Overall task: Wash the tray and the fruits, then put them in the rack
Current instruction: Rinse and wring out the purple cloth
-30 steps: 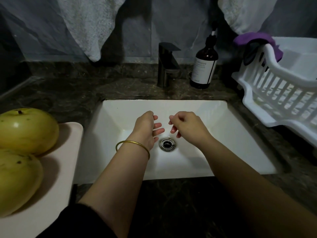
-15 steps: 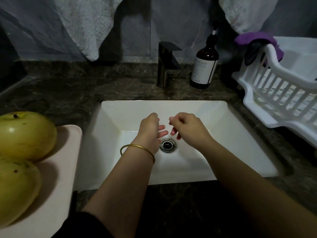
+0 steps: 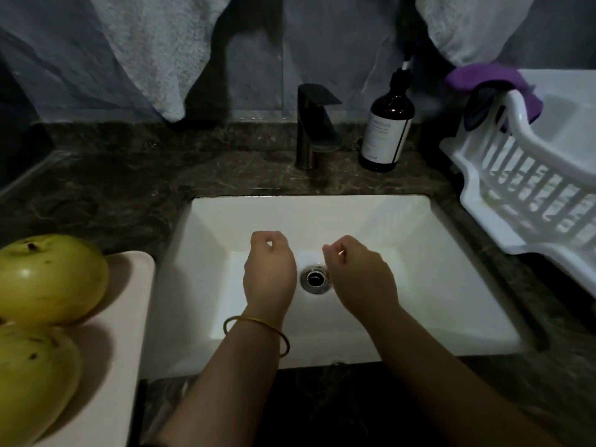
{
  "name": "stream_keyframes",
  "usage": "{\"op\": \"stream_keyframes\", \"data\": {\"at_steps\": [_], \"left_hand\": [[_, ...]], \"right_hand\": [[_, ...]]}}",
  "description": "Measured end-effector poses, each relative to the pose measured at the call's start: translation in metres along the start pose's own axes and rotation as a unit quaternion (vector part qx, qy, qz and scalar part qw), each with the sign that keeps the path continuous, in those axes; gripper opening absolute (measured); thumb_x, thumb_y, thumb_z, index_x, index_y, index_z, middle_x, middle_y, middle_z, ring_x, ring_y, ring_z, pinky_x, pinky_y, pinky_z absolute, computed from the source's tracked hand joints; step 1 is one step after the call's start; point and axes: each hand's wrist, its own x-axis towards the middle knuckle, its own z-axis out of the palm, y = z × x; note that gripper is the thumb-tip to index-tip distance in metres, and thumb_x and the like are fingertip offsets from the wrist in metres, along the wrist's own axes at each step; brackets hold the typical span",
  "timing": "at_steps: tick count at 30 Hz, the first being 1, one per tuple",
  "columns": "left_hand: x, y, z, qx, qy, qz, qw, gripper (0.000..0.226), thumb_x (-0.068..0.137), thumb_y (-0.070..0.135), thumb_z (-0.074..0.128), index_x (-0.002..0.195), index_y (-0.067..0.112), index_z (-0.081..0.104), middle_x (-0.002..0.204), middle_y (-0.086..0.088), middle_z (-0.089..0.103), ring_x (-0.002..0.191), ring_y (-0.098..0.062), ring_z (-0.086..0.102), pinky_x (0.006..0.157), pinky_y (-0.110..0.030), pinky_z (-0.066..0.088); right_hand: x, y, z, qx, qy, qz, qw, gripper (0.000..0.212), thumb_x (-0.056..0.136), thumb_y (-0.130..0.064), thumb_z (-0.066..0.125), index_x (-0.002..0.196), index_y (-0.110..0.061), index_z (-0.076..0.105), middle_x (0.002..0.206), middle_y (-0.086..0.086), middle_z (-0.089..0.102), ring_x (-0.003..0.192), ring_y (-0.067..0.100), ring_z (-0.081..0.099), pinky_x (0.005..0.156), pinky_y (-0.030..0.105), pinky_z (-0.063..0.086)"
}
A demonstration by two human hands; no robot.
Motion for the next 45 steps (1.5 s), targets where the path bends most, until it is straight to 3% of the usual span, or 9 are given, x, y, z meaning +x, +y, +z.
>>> {"op": "stream_keyframes", "data": {"at_steps": [6, 12, 20, 24, 29, 32, 36, 40, 45], "left_hand": [[-0.011, -0.005, 0.0, 0.147, 0.012, 0.111, 0.983, 0.027, 0.101, 0.026, 0.033, 0.118, 0.011, 0.048, 0.1, -0.007, 0.061, 0.093, -0.026, 0.059, 0.084, -0.037, 0.049], [-0.014, -0.013, -0.001, 0.201, -0.005, 0.086, 0.976, 0.029, 0.1, 0.025, 0.039, 0.124, 0.012, 0.048, 0.115, -0.011, 0.063, 0.101, -0.03, 0.06, 0.087, -0.039, 0.046], [-0.022, -0.001, 0.002, 0.2, -0.036, 0.114, 0.972, 0.033, 0.097, 0.023, 0.047, 0.13, 0.021, 0.049, 0.12, -0.005, 0.059, 0.095, -0.024, 0.062, 0.087, -0.037, 0.047], [-0.013, 0.036, 0.002, 0.048, -0.11, 0.0, 0.993, 0.028, 0.099, 0.026, 0.045, 0.125, 0.023, 0.051, 0.117, -0.011, 0.062, 0.099, -0.027, 0.062, 0.086, -0.035, 0.049], [-0.009, 0.096, -0.004, -0.243, -0.166, -0.277, 0.915, 0.028, 0.101, 0.034, 0.037, 0.116, 0.017, 0.054, 0.107, -0.009, 0.061, 0.084, -0.021, 0.061, 0.075, -0.03, 0.042], [-0.009, 0.108, -0.006, -0.261, -0.17, -0.3, 0.902, 0.032, 0.101, 0.036, 0.034, 0.115, 0.016, 0.055, 0.11, -0.009, 0.062, 0.09, -0.023, 0.061, 0.084, -0.033, 0.04], [-0.006, 0.121, -0.005, -0.26, -0.174, -0.327, 0.892, 0.033, 0.101, 0.037, 0.033, 0.114, 0.016, 0.055, 0.11, -0.009, 0.064, 0.085, -0.021, 0.062, 0.086, -0.034, 0.039], [-0.003, 0.131, -0.001, -0.263, -0.175, -0.346, 0.883, 0.031, 0.101, 0.034, 0.034, 0.112, 0.015, 0.055, 0.111, -0.011, 0.063, 0.083, -0.022, 0.062, 0.089, -0.035, 0.039], [0.004, 0.136, -0.003, -0.249, -0.182, -0.357, 0.882, 0.029, 0.101, 0.033, 0.034, 0.106, 0.015, 0.057, 0.101, -0.009, 0.065, 0.084, -0.023, 0.062, 0.09, -0.037, 0.04]], "right_hand": [[-0.006, -0.006, -0.003, -0.086, -0.05, 0.022, 0.995, 0.034, 0.102, -0.039, 0.031, 0.106, -0.015, 0.054, 0.094, 0.005, 0.066, 0.072, 0.018, 0.05, 0.067, 0.027, 0.035], [-0.011, -0.007, 0.002, -0.089, -0.101, 0.042, 0.99, 0.033, 0.103, -0.034, 0.028, 0.11, -0.013, 0.052, 0.098, 0.007, 0.067, 0.088, 0.025, 0.063, 0.074, 0.031, 0.042], [-0.004, -0.002, -0.013, 0.002, -0.108, 0.068, 0.992, 0.019, 0.1, -0.028, 0.042, 0.109, -0.017, 0.055, 0.1, -0.001, 0.065, 0.088, 0.016, 0.061, 0.075, 0.026, 0.044], [0.033, -0.012, -0.059, 0.102, -0.061, 0.091, 0.989, 0.009, 0.096, -0.021, 0.051, 0.092, -0.02, 0.059, 0.086, -0.001, 0.066, 0.075, 0.015, 0.061, 0.07, 0.029, 0.048], [0.1, -0.02, -0.125, 0.4, 0.023, 0.27, 0.876, 0.013, 0.098, -0.013, 0.047, 0.092, -0.01, 0.057, 0.079, 0.005, 0.062, 0.058, 0.013, 0.056, 0.056, 0.023, 0.046], [0.133, -0.015, -0.158, 0.542, 0.084, 0.348, 0.76, 0.015, 0.097, -0.015, 0.047, 0.083, -0.014, 0.052, 0.073, 0.001, 0.054, 0.049, 0.009, 0.054, 0.048, 0.022, 0.044], [0.162, -0.006, -0.187, 0.621, 0.107, 0.36, 0.688, 0.005, 0.096, -0.019, 0.051, 0.098, -0.015, 0.053, 0.089, -0.001, 0.049, 0.077, 0.015, 0.055, 0.067, 0.025, 0.051], [0.181, -0.007, -0.197, 0.677, 0.126, 0.392, 0.611, 0.034, 0.089, -0.032, 0.064, 0.114, -0.013, 0.052, 0.104, 0.007, 0.053, 0.084, 0.021, 0.057, 0.062, 0.029, 0.057], [0.2, -0.012, -0.201, 0.668, 0.109, 0.444, 0.587, 0.048, 0.083, -0.049, 0.067, 0.11, -0.012, 0.05, 0.092, 0.009, 0.057, 0.077, 0.02, 0.058, 0.067, 0.034, 0.055]]}}
